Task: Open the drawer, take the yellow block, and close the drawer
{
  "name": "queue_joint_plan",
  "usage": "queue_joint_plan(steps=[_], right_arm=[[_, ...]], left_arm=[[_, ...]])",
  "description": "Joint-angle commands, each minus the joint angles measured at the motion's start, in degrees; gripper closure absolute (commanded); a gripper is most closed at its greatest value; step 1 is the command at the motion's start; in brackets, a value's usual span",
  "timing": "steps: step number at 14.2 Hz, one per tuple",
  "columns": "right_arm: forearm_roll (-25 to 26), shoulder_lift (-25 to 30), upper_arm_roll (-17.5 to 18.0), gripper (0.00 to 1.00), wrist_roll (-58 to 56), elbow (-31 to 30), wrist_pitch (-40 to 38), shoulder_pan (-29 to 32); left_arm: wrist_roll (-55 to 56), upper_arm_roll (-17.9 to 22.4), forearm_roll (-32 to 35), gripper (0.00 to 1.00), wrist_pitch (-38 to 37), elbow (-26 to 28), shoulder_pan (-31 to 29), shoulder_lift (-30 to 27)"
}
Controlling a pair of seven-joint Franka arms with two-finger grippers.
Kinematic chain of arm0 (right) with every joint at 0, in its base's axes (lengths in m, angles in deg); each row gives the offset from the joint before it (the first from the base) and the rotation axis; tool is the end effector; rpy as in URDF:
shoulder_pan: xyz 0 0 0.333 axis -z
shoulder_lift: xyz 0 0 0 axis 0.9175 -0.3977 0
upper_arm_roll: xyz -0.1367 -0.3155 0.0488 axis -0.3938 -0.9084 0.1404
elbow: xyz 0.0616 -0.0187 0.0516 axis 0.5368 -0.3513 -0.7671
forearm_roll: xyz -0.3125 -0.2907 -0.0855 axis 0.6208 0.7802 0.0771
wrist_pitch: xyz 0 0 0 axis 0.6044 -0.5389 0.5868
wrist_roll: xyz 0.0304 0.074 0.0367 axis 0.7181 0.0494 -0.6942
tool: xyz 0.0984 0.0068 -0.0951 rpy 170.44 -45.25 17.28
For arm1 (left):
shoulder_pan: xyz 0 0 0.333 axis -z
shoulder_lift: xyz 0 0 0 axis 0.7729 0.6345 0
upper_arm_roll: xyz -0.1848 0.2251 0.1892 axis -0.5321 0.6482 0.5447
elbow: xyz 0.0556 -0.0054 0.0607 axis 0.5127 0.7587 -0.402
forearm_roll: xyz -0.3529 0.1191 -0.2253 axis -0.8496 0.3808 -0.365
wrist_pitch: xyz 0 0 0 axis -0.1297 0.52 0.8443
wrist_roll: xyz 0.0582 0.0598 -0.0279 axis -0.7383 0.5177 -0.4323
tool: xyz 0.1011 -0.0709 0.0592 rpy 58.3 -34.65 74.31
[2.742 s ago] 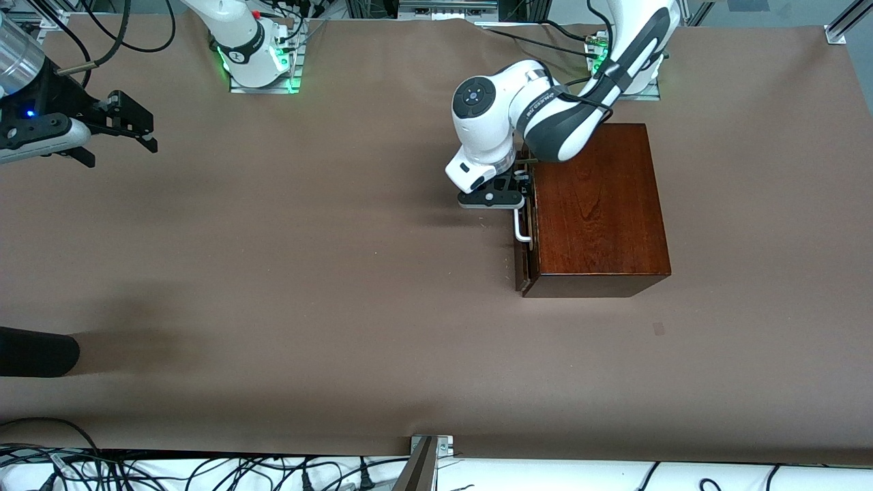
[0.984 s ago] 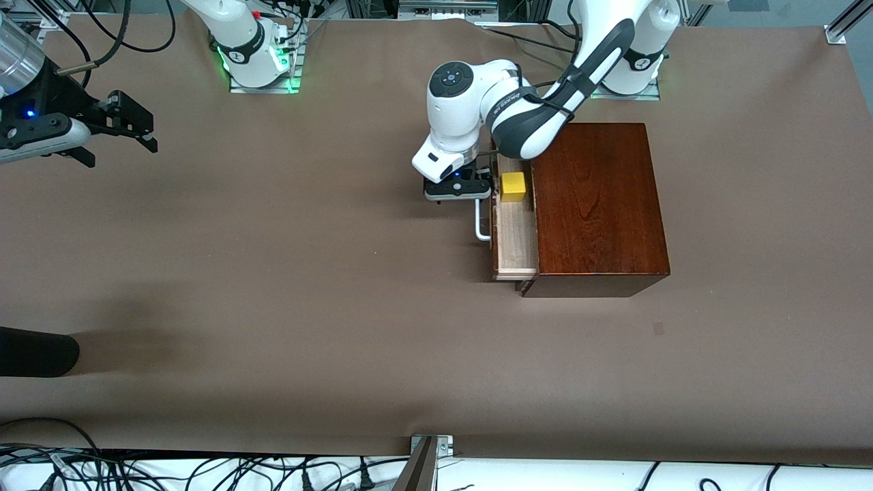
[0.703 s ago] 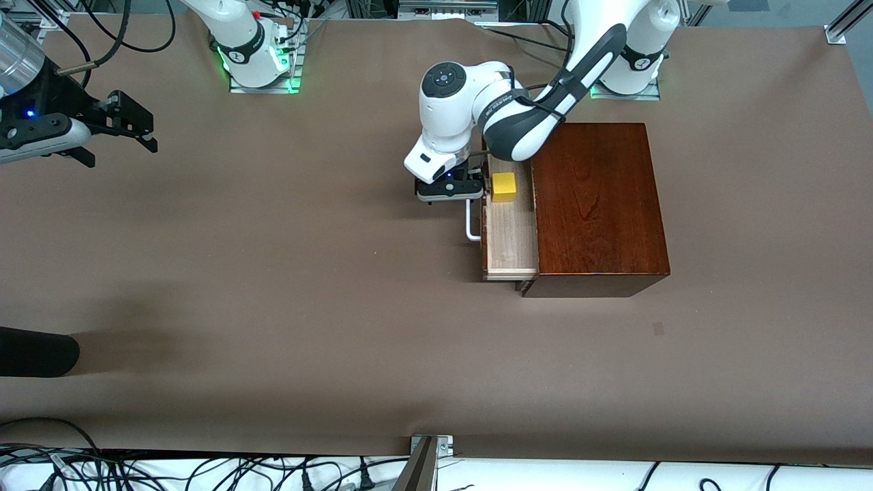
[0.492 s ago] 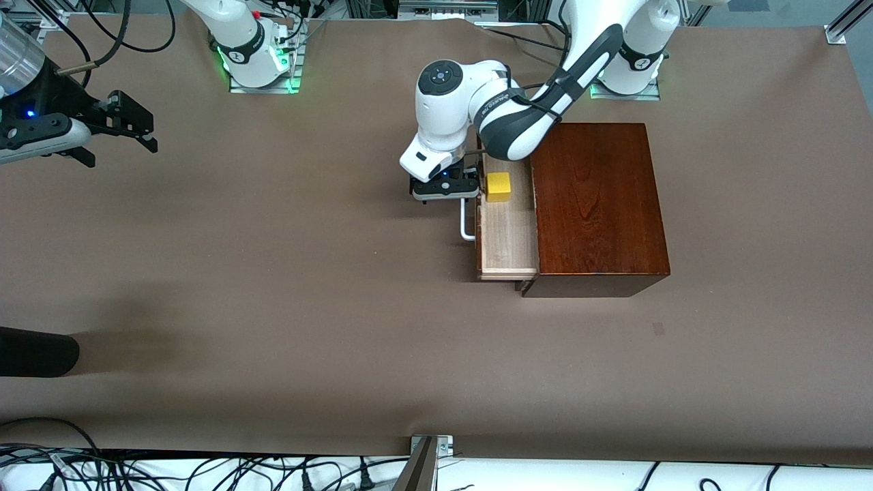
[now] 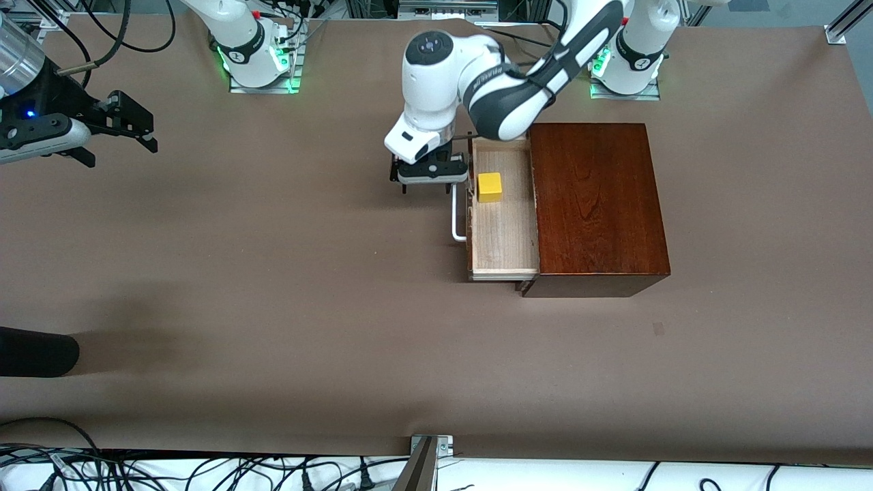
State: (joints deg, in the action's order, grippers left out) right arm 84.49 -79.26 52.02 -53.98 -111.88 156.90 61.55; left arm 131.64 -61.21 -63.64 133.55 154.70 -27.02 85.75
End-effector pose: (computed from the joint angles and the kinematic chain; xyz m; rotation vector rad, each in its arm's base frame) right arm 0.5837 0.0685 0.6362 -3.0839 -0.4042 -0.0757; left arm 0.4680 -0.5638 0.3407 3.1108 0.1747 0.2311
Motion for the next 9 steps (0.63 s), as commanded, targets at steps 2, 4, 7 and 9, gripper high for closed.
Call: queue_joint_plan(steps=[2,4,7,9], right_arm=[[0.7,0.3,0.4,0.00,1.0,0.0,-0.6,0.4],[0.6,0.3,0.4,0.00,1.0,0.1,-0.5,0.4],[0.6,0.1,0.8,0.00,0.8,0.1,0.3,0.3],[0.3,0.1,1.1,0.00,0.2,0.3,0.7,0.0]], left_arm=[[-4.9,0.0,-5.1,0.00,-7.6,0.5,-4.2,-9.2],[-13.7,0.3,-11.2,0.00,-10.5,0.6,-8.5,-13.4],[-24.4,1.3,-14.4,0.00,-18.6,-0.4,-13.0,-18.0],[-30.0,2.8,-14.8,0.00,-23.8,-1.6,-14.4,-19.3]])
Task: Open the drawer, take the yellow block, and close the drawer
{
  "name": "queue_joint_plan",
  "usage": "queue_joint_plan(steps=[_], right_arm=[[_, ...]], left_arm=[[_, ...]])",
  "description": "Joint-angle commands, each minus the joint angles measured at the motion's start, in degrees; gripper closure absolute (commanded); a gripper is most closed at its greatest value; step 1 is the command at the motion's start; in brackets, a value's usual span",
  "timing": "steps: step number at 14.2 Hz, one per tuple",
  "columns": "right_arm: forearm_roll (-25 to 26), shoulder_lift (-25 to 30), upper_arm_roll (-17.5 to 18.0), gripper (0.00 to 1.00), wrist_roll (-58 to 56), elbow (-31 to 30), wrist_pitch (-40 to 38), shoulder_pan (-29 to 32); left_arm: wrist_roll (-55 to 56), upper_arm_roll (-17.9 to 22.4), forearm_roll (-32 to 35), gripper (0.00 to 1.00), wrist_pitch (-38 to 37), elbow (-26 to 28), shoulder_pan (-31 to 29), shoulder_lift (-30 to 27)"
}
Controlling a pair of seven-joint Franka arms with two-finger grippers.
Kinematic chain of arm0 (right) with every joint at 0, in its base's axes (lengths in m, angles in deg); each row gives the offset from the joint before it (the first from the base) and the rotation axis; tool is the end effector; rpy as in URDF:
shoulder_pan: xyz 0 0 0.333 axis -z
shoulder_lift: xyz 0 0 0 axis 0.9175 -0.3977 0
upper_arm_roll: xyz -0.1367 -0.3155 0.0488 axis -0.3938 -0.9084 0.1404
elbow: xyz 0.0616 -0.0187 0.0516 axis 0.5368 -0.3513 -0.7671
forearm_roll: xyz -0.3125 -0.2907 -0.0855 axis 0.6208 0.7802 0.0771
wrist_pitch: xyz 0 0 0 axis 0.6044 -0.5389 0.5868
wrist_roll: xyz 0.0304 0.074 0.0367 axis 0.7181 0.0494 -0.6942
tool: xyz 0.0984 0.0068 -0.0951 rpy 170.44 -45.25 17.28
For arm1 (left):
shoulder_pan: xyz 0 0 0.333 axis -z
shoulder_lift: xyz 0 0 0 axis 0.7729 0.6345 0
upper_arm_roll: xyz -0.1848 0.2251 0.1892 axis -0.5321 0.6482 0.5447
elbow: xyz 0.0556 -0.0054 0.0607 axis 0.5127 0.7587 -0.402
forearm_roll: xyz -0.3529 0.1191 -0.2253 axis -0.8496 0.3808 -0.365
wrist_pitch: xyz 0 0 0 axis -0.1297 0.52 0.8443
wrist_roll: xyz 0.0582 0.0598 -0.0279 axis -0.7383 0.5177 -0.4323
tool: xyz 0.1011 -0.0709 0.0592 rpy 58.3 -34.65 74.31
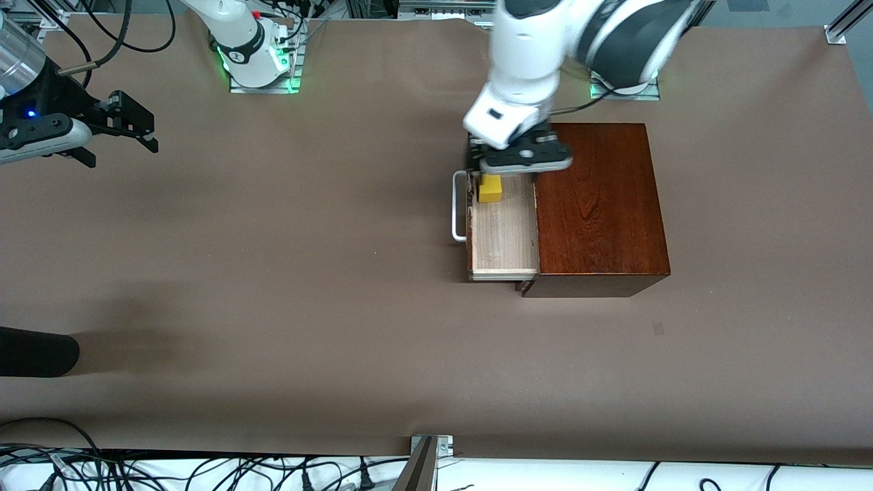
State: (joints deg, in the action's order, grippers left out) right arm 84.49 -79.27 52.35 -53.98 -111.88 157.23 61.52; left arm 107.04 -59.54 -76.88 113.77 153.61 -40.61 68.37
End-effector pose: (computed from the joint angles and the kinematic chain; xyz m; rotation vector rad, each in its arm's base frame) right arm 0.5841 0.0723 0.6366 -3.0826 -0.4138 -0.0842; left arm 0.5320 -0.3975 0.5040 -3.0541 -0.1100 -0.1108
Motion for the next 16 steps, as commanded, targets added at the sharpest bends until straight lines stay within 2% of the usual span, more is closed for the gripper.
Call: queue_joint_plan(steps=[1,5,8,13,16], right_arm=[[0.2,0.1,0.7,0.00,0.2,0.3,0.6,-1.0],[-0.3,-0.6,0.7,0.00,0.5,0.5,0.5,-4.7],[-0.2,-4.2,0.8,0.00,-0.9,0.4,-0.4,-9.5],[-0.2,-7.6,1.9,0.00,-7.6,0.7,2.8,-21.9],[-0.2,-12.0,1.9,0.00,-7.2,2.1,7.4,-30.1]], left_arm=[[-8.2,2.7,-2.0,0.00,-5.3,-0.6,-1.1,-2.8],[-26.2,13.7,-9.0,0.00,-8.1,-0.6,-1.4,-7.5],[-41.2,22.3,-11.8,0.00,-10.3,-0.5,-1.7,-9.0],[-58.3,34.4,-13.5,0.00,-12.7,-1.0,-2.7,-9.8],[-59.6,35.2,-12.5,0.00,-13.5,-1.0,-3.1,-9.7]])
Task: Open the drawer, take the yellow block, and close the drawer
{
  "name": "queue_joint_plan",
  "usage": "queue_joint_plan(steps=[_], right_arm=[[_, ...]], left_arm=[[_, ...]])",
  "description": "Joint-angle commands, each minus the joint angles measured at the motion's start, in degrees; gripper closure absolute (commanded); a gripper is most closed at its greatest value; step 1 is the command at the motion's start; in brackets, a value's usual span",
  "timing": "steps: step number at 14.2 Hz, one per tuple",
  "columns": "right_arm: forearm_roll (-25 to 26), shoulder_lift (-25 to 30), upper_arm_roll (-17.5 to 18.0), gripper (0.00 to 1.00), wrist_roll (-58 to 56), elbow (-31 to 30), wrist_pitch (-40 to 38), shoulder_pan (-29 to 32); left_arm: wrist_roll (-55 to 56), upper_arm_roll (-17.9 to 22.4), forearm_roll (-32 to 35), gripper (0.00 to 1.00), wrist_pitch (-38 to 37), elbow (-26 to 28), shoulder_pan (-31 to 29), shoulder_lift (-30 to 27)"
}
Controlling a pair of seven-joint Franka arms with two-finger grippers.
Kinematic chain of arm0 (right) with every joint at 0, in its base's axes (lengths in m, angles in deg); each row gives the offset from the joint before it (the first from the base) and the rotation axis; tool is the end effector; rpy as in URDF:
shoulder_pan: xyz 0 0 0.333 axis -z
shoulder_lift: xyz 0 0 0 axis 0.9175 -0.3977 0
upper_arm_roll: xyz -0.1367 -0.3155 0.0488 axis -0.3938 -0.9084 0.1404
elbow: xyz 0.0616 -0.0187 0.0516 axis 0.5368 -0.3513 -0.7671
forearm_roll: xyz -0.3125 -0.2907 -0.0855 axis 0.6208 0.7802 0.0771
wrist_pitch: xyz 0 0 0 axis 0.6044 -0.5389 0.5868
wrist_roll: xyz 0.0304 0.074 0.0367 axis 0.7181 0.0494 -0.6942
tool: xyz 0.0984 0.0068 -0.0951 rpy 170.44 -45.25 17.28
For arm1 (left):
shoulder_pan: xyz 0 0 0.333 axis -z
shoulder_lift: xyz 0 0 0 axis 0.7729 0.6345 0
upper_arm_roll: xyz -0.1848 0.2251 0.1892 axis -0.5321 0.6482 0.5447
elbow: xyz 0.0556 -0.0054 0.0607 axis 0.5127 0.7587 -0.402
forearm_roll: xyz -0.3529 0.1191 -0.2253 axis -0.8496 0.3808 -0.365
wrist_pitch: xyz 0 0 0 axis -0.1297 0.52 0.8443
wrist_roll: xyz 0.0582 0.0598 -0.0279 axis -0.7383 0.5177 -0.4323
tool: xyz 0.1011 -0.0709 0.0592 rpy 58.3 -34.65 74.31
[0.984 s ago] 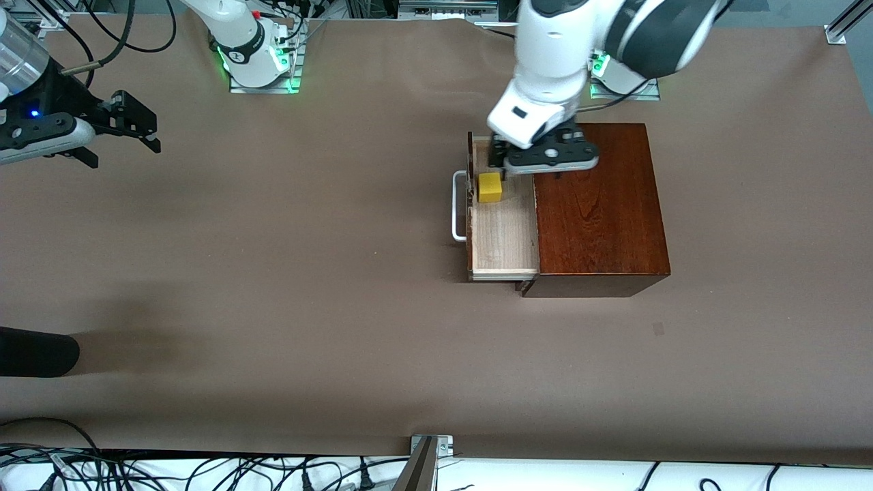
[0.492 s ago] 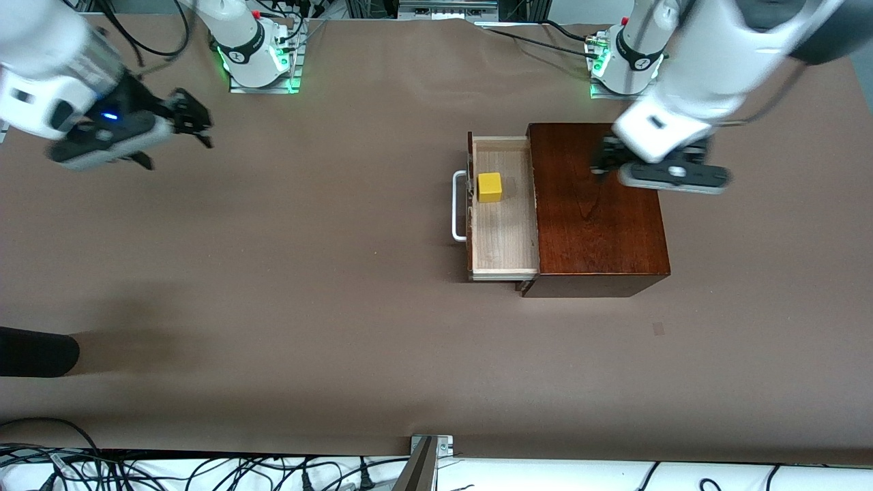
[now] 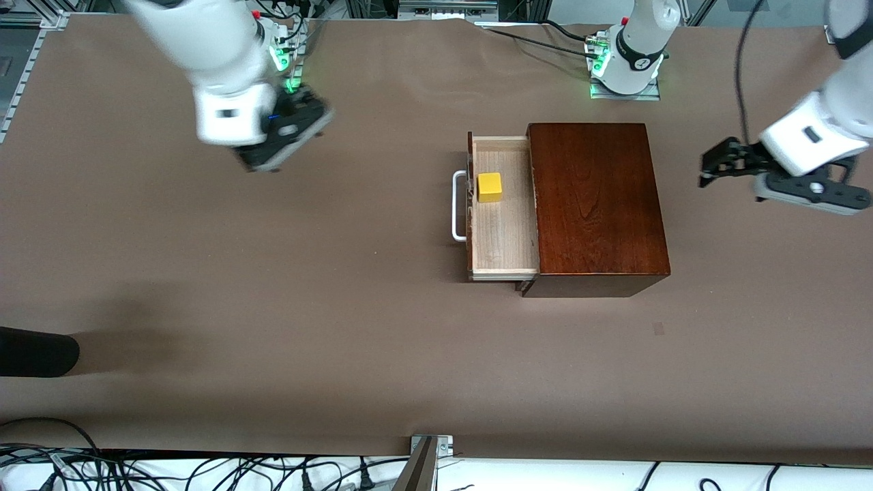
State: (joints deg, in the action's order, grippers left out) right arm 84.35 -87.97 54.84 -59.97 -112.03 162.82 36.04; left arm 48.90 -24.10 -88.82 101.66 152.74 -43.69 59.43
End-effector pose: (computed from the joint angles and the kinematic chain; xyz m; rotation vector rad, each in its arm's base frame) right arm 0.5265 0.3658 0.5509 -2.8219 -1.2852 0.0159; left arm 0.6071 -0.0249 0.5770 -3.1117 0.3589 0.1200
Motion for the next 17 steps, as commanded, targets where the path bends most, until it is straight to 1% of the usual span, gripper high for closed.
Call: queue_joint_plan(steps=[1,5,7,9,10,12,15,17], right_arm=[[0.2,-6.2,-0.7,0.00,-1.5,5.4,2.9,-7.1],[0.5,-20.7,-0.6,0.00,-2.5,20.9,3.8,-13.9],[1.2,-26.1,-0.8,0.00,-4.3,25.3,6.8,-16.9],[1.7,-29.4,-0.7,0.00,-6.8,25.9,11.9,-18.1],[2.4,-30.9,-0.7,0.00,-10.3,26.0,14.7,-18.7],[4.6,-33.1,-0.7,0.00,-12.7,26.0,18.3,-20.1],[8.6,-35.5,-0.7,0.00,-14.2,25.9,19.4,-21.3],[9.0,-36.8,-0.7,0.00,-15.3,25.8,19.4,-22.0]], left_arm=[[-1.4,-0.2,-1.0,0.00,-1.5,-0.1,-0.9,-0.8],[-1.1,-0.3,-1.1,0.00,-1.7,0.0,-1.7,-0.8],[-1.1,-0.3,-1.1,0.00,-1.9,0.0,-1.8,-0.8],[-1.0,-0.6,-0.4,0.00,-1.9,0.0,-1.8,-0.7],[-1.1,-0.5,-0.4,0.00,-1.9,0.0,-1.8,-0.7],[-1.1,-0.6,-0.4,0.00,-1.8,0.0,-1.8,-0.6],[-0.9,-0.8,0.6,0.00,-1.6,0.1,-1.8,-0.4],[-1.0,-0.8,0.6,0.00,-1.7,0.2,-1.8,-0.4]])
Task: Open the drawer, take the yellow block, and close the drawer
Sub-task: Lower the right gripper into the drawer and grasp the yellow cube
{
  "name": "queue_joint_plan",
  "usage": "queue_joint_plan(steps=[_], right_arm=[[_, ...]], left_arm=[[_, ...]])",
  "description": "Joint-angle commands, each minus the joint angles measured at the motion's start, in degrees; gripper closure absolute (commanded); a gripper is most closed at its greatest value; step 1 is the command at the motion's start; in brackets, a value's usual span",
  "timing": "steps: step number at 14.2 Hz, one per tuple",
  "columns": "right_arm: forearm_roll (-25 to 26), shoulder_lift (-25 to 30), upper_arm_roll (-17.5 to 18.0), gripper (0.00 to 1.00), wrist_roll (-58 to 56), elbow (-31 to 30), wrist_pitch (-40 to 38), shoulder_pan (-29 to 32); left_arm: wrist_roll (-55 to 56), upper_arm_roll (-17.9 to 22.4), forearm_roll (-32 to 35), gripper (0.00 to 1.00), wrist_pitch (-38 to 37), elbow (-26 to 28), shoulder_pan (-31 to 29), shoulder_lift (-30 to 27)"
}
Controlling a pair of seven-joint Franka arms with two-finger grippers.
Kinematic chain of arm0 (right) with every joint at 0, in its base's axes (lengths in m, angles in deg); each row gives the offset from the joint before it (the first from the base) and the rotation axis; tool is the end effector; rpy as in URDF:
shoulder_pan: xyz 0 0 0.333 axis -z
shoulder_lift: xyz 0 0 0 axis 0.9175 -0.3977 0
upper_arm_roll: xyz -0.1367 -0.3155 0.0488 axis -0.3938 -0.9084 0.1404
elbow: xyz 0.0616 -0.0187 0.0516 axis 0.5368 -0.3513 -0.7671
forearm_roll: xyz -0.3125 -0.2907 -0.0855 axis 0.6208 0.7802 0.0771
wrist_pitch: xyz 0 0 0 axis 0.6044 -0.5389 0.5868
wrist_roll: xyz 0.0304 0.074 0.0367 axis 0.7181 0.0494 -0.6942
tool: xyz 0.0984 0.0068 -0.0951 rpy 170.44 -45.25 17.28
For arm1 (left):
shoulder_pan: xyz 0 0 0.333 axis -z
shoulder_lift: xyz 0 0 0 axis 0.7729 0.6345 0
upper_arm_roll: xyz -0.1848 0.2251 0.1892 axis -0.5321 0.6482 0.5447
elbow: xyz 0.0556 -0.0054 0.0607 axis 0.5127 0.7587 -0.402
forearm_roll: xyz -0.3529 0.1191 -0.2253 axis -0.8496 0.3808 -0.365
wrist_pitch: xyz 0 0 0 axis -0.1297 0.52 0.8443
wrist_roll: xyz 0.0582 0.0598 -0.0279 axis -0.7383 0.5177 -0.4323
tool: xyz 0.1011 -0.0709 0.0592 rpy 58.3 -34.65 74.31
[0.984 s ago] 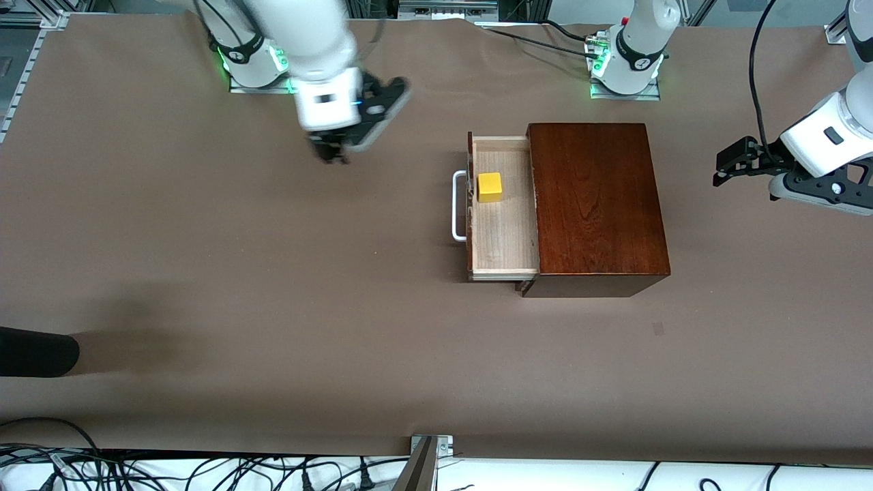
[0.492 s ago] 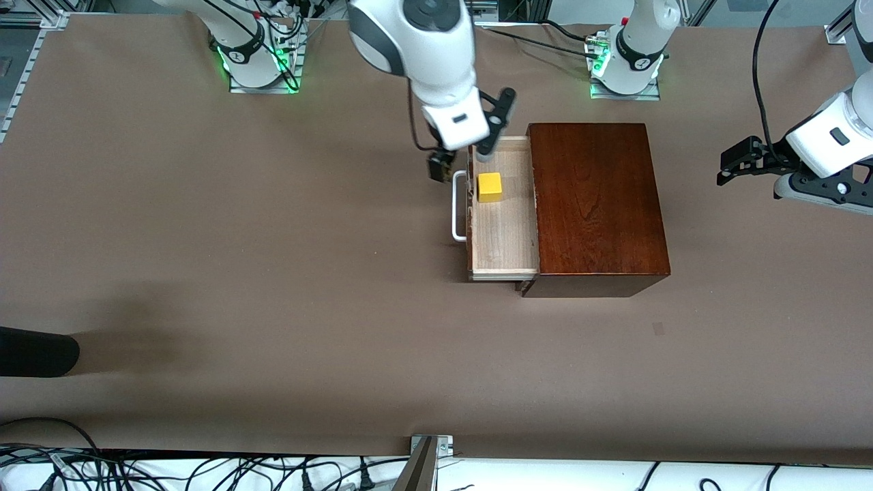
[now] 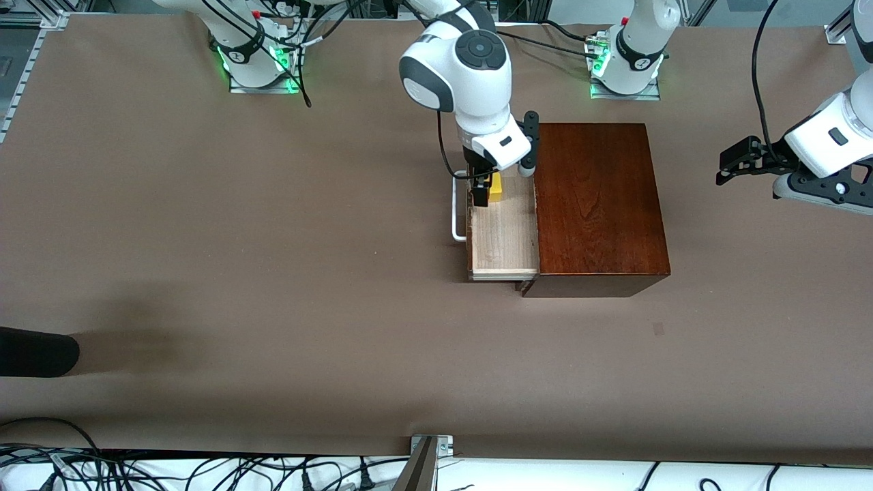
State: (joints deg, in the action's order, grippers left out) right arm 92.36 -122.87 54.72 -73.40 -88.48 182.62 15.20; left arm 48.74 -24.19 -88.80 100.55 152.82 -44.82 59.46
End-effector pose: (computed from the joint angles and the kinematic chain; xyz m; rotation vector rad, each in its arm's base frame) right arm 0.4895 0.6664 0.3516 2.3019 2.0998 0.2402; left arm 0.6046 -0.0137 0.5745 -3.1152 0.3349 0.1535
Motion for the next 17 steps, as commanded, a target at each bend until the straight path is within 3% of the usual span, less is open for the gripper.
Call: queue_joint_plan(steps=[1,11,12,14,15,17], right_arm=[[1.7,-2.3,-0.6,0.00,-1.8,2.1,-0.4,-2.0],[4.0,-6.3,-0.9,0.00,-0.3,1.8,1.0,-4.3],[4.1,-6.5,-1.0,0.13,-0.4,2.0,1.1,-4.3],[5.1,-6.3,-1.2,0.80,-1.3,2.5,1.0,-3.8],[5.1,-6.0,-1.2,1.00,-2.0,2.5,0.7,-3.5],[5.2,-5.7,-1.4,1.00,-3.2,4.7,-1.7,-3.6]], left_arm=[[-0.9,-0.8,0.5,0.00,-0.6,0.2,-0.7,-0.4],[-0.8,-0.9,0.4,0.00,-0.9,0.3,-0.7,-0.5],[-0.7,-0.9,0.4,0.00,-0.9,0.3,-0.7,-0.6],[-0.7,-1.3,0.4,0.00,-0.9,0.3,-0.7,-0.6],[-0.6,-1.5,0.4,0.00,-1.6,0.3,-0.7,-0.7],[0.8,-2.9,0.4,0.00,-3.0,0.0,-0.7,-0.7]])
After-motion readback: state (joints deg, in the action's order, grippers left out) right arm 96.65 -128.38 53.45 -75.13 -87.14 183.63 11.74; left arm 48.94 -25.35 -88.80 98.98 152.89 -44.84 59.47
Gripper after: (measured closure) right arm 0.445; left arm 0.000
